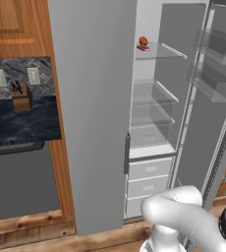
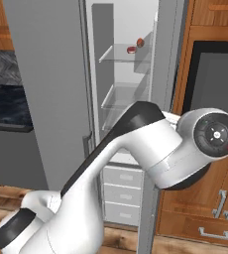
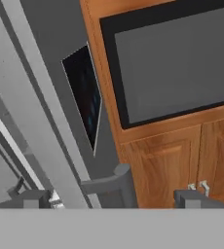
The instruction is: Pick up the frozen steak from the freezer, place it on any shelf in the fridge, and close the fridge and freezer doors when done.
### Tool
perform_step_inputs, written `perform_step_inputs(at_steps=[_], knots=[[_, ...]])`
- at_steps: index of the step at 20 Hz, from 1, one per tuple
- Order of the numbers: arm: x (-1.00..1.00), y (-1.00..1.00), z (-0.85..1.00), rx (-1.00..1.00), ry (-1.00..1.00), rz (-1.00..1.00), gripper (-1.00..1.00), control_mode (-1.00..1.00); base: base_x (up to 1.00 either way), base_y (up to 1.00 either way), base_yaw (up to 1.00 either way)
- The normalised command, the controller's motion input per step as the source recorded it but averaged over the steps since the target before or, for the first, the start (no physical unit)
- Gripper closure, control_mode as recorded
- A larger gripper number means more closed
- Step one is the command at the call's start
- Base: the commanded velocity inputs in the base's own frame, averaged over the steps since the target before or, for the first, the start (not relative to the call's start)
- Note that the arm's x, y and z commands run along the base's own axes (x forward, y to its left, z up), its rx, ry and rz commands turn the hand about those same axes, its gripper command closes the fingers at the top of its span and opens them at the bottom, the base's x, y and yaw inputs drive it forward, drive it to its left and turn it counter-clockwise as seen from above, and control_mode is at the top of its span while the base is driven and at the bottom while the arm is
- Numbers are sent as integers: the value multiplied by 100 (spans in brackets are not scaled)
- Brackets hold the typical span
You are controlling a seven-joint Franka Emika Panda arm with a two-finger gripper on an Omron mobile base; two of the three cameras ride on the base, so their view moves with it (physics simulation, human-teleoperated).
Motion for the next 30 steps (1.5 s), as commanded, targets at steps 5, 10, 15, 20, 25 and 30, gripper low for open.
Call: perform_step_inputs(at_steps=[5, 10, 15, 20, 25, 30], knots=[[90, -25, 0, 9, -2, 0, -100, -100, 0, 0, 0], [88, -10, 0, 13, -2, 0, -100, -100, 0, 0, 0], [71, 46, 0, 19, -4, 7, -100, -100, 0, 0, 0], [58, 96, 0, 24, -5, 15, -100, -100, 0, 0, 0], [77, 100, 5, 26, -7, 16, -100, -100, 0, 0, 0], [76, 100, 11, 24, -12, 14, -100, -100, 0, 0, 0]])
